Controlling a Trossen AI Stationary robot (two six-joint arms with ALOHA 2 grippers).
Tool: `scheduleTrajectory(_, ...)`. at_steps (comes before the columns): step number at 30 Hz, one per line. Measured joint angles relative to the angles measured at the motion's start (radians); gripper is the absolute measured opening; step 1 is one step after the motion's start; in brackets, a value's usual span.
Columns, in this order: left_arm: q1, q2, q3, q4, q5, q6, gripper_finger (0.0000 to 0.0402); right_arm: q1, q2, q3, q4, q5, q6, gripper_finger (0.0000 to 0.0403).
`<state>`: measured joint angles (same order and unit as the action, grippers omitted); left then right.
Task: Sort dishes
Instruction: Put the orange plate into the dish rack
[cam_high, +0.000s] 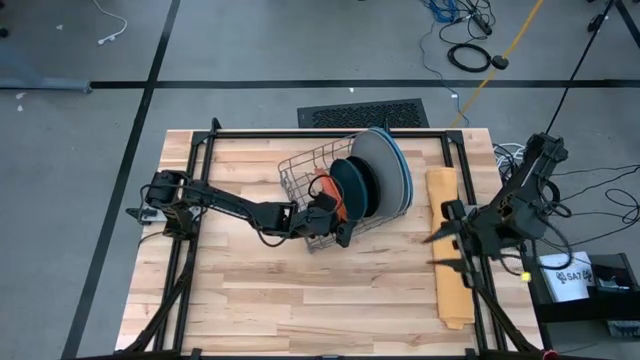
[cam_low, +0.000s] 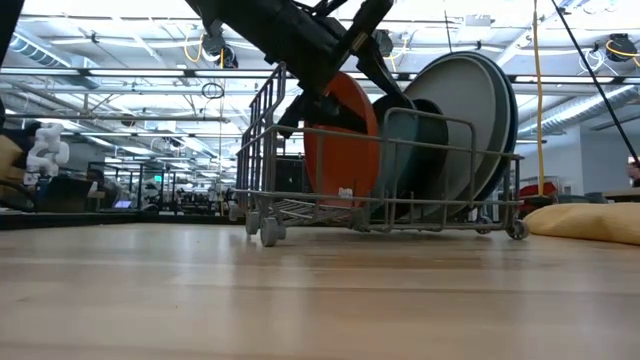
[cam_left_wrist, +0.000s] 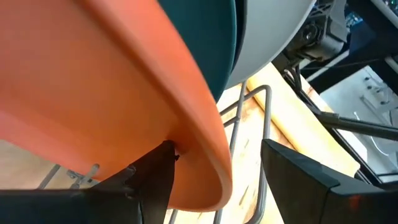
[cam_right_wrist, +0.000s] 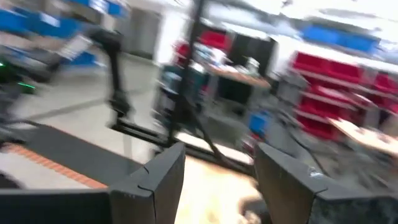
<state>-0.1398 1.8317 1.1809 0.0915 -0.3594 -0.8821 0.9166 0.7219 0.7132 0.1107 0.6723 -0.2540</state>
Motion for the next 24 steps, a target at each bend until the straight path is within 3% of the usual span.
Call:
scheduleTrajectory(7, -0.001, 0.001, -0.001, 0.000, 0.015, 0.009, 0.0235, -0.128, 0.039, 0.000, -0.010, 0.061, 0.057, 0.0169)
scheduleTrajectory(13, -0.002, 0.001, -0.001, 0.003, 0.015, 0.004, 0.0235, -0.297, 0.138, 0.013, -0.001, 0.042, 0.115, 0.0076)
scheduleTrajectory(17, -0.002, 0.002, -0.001, 0.005, 0.015, 0.002, 0.0235, -0.414, 0.236, 0.081, -0.021, -0.049, 0.167, 0.0010)
scheduleTrajectory(21, -0.002, 0.002, -0.001, 0.005, 0.015, 0.002, 0.0235, -0.523, 0.358, 0.148, -0.077, -0.151, 0.164, 0.0002)
scheduleTrajectory(24, -0.002, 0.002, -0.002, 0.006, 0.015, 0.005, 0.0235, -0.630, 0.427, 0.205, -0.115, -0.290, 0.165, 0.0001)
